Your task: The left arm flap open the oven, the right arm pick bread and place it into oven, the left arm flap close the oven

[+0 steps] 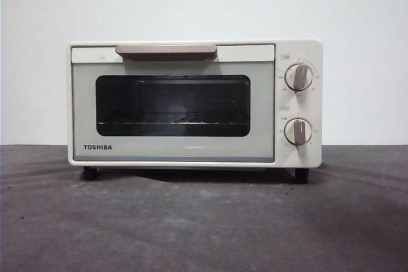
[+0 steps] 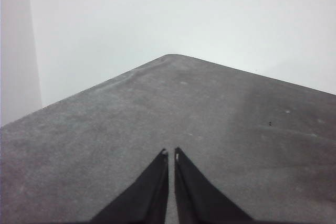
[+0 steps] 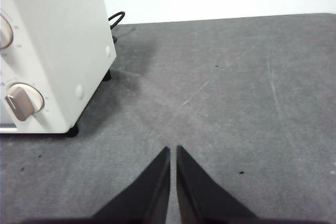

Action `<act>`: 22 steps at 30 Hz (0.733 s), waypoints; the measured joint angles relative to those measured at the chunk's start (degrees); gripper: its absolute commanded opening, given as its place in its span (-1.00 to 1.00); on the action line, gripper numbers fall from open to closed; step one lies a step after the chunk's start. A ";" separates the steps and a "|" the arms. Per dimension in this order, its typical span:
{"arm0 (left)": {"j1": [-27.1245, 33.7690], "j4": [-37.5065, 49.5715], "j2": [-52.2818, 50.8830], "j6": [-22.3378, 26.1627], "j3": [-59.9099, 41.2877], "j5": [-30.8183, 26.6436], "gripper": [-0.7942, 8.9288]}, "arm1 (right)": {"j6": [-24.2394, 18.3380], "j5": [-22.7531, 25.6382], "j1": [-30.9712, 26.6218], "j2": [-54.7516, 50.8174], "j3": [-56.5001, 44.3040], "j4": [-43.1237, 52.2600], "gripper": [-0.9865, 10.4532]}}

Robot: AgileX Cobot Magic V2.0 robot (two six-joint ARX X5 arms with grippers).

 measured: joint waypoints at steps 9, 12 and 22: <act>0.02 1.01 0.37 -5.51 0.11 15.08 -0.80 | 5.86 -0.07 0.13 0.55 1.31 -1.36 -0.81; -0.33 -1.38 3.08 -11.41 1.40 18.53 -0.80 | 10.45 -0.09 0.66 1.49 2.78 0.26 -0.81; -2.82 -3.04 18.71 -20.15 15.37 28.59 -0.80 | 17.14 -1.79 3.76 9.88 14.88 0.96 -0.81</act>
